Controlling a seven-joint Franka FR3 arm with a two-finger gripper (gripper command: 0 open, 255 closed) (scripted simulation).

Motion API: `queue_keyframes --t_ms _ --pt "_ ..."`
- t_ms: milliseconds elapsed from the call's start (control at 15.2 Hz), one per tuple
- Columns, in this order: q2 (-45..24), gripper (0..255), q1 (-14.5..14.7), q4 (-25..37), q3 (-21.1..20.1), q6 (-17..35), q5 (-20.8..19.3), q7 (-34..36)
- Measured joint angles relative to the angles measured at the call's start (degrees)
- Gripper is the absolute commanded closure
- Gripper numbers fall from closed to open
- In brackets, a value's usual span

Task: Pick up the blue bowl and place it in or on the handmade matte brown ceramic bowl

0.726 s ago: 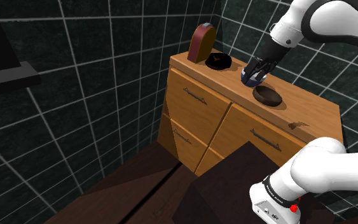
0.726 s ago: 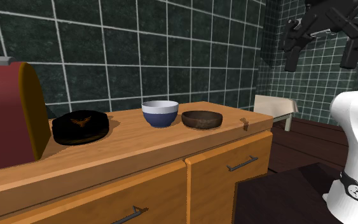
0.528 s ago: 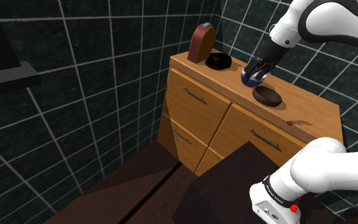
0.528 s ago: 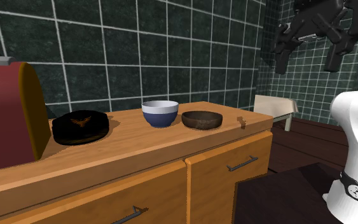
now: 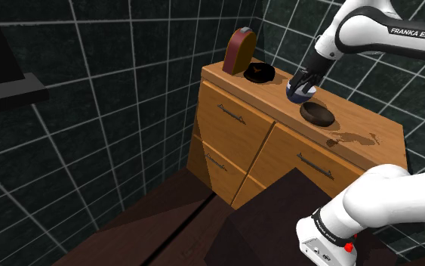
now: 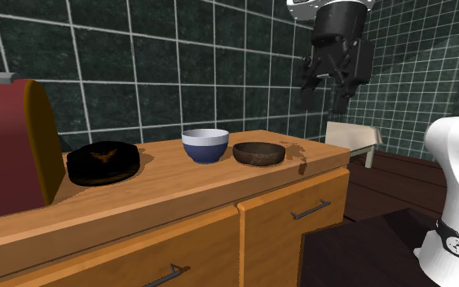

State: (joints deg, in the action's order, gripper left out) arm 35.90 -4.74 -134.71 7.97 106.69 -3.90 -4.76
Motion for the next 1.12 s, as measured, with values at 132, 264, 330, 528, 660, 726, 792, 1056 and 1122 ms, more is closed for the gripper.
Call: queue_keyframes --t_ms 132,264,330,528,660,726,792,1056,1122 --pt "-2.77 0 -0.49 1.54 1.57 1.25 -0.72 -1.74" --pt "-6.46 0 -1.03 3.27 3.64 3.28 -1.37 -4.01" --pt "-8.25 0 -1.33 3.78 4.76 4.61 -1.64 -5.23" --pt "-13.28 0 -1.87 6.66 7.29 6.94 -1.88 -8.18" --pt "-16.61 0 -2.36 8.86 9.18 8.15 -1.82 -10.57" --pt "-17.97 0 -2.57 9.95 9.96 8.48 -1.73 -11.63" --pt "-19.62 0 -2.76 10.87 10.77 9.24 -1.52 -12.69" --pt "-27.57 0 -3.57 16.77 13.97 11.26 0.44 -17.52" --pt "-29.95 0 -3.79 18.85 14.69 11.50 1.26 -18.82"
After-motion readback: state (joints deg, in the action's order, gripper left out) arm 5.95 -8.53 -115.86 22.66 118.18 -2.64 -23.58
